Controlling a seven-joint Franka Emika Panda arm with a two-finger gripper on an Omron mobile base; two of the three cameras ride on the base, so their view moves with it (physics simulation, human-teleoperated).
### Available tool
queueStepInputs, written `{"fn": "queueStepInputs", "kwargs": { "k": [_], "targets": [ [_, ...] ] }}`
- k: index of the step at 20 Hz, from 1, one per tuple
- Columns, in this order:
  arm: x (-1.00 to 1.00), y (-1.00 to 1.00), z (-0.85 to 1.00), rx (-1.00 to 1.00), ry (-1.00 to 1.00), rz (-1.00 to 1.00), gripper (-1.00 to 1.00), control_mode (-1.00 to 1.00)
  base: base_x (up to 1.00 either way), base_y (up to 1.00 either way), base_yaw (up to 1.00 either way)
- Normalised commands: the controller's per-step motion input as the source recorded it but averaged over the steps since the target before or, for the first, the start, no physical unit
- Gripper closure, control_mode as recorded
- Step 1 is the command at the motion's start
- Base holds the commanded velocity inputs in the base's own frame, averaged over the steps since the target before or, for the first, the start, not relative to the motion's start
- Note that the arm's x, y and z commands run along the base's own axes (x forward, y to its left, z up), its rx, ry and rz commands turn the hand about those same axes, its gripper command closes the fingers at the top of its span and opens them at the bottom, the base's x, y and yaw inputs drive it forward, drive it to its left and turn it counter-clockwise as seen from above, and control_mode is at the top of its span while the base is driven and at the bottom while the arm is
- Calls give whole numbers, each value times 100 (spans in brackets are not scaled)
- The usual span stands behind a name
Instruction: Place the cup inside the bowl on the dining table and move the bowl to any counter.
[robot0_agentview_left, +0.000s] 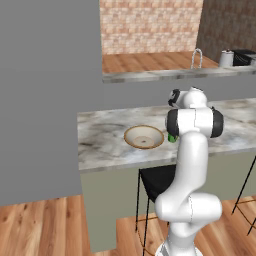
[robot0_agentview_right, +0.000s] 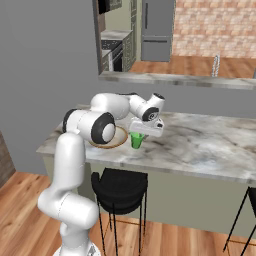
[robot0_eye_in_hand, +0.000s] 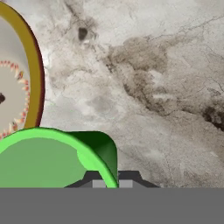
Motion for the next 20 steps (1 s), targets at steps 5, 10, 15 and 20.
{"fn": "queueStepInputs", "kwargs": {
  "k": [5, 10, 15, 20],
  "targets": [
    [0, 0, 0, 0, 1, 0, 100, -100, 0, 0, 0],
    [0, 0, 11, 0, 8, 1, 100, -100, 0, 0, 0],
    [0, 3, 33, 0, 13, 0, 100, -100, 0, 0, 0],
    [0, 14, 40, 0, 15, 0, 100, -100, 0, 0, 0]
  ]
}}
